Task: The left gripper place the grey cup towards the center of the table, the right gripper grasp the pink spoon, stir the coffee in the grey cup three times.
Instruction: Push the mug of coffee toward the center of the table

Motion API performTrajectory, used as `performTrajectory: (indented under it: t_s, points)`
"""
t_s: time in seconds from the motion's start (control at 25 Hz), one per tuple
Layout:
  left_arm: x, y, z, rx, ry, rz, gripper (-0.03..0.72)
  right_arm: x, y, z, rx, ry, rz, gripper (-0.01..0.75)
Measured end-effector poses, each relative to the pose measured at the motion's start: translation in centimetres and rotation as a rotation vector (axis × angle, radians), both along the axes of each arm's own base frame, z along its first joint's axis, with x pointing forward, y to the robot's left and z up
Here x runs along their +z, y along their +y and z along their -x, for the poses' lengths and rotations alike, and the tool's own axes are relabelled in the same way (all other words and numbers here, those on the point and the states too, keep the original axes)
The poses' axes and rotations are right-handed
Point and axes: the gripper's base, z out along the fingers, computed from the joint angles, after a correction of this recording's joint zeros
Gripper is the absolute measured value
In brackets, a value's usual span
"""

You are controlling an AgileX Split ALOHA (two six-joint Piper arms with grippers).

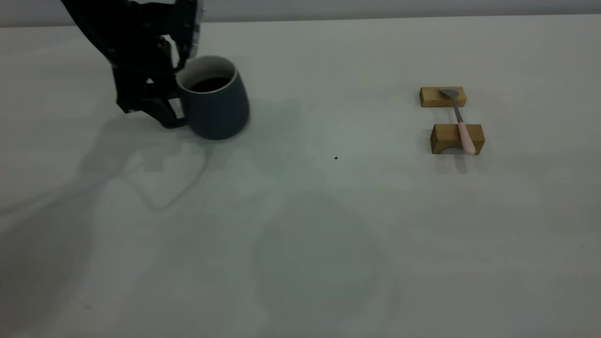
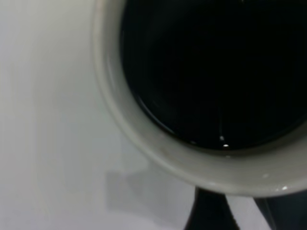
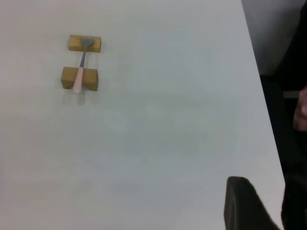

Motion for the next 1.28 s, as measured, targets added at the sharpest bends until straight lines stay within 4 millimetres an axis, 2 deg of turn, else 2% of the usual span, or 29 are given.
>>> performTrajectory:
  t_s: [0.28, 0.68, 0.88, 1.12, 1.2, 1.28]
  points:
    - [-0.2, -2.6, 0.5, -0.015, 0.0, 0.039, 0.567, 0.0, 0.0, 0.0, 0.0, 0.0, 0.0, 0.238]
    - [0.1, -8.7, 1.5, -0.011, -0.056, 0.144, 0.567, 0.0, 0.0, 0.0, 0.0, 0.0, 0.0, 0.238]
    - [0.2, -10.8, 2.0, -0.027, -0.081, 0.156, 0.567, 0.0, 0.0, 0.0, 0.0, 0.0, 0.0, 0.238]
    - [0.5, -10.9, 2.1, 0.035, -0.065, 0.172, 0.567, 0.0, 0.0, 0.0, 0.0, 0.0, 0.0, 0.238]
    - [1.8, -10.6, 1.9, 0.082, -0.05, 0.19, 0.567, 0.0, 0.0, 0.0, 0.0, 0.0, 0.0, 0.238]
    - [4.1, -10.3, 1.9, 0.104, -0.05, 0.204, 0.567, 0.0, 0.0, 0.0, 0.0, 0.0, 0.0, 0.238]
